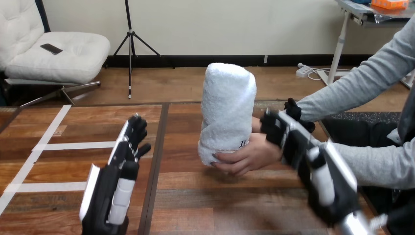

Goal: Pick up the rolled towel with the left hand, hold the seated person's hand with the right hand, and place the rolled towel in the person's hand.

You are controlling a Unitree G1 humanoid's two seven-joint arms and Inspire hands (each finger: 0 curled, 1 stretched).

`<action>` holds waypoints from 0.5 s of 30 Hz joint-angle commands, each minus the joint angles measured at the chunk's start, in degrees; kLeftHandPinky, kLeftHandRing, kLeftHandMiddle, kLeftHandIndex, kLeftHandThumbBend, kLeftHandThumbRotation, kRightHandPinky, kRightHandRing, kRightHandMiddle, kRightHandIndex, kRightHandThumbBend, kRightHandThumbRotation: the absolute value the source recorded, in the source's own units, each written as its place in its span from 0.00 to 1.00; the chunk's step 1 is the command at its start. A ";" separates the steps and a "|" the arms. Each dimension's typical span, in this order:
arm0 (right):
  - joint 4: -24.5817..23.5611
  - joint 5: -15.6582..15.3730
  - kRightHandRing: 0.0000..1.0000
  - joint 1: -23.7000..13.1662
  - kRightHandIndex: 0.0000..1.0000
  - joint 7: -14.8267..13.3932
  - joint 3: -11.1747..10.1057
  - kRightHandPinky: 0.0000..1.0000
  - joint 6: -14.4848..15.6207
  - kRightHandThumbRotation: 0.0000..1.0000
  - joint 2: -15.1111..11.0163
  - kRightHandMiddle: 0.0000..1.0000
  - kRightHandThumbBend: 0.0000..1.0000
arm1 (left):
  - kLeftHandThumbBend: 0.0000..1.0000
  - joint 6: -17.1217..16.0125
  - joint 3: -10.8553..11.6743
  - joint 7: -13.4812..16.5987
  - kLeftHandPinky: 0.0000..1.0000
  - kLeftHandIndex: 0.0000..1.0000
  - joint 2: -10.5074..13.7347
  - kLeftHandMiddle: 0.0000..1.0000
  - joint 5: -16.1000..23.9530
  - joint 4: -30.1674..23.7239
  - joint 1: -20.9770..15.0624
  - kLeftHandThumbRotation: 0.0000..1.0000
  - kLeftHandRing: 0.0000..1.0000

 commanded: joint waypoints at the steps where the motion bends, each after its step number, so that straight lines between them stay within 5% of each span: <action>1: -15.45 4.31 0.94 3.58 0.91 0.89 1.63 0.99 0.24 1.00 3.70 0.92 0.95 | 0.84 -3.21 -2.84 -0.23 0.89 0.94 -2.42 0.95 0.62 -9.01 -1.15 1.00 0.94; 15: -18.07 3.15 0.96 8.47 0.93 1.79 3.12 1.00 1.11 1.00 6.25 0.94 0.93 | 0.84 -1.24 -6.40 -3.07 0.90 0.97 -1.60 0.97 -1.62 -13.49 1.94 1.00 0.97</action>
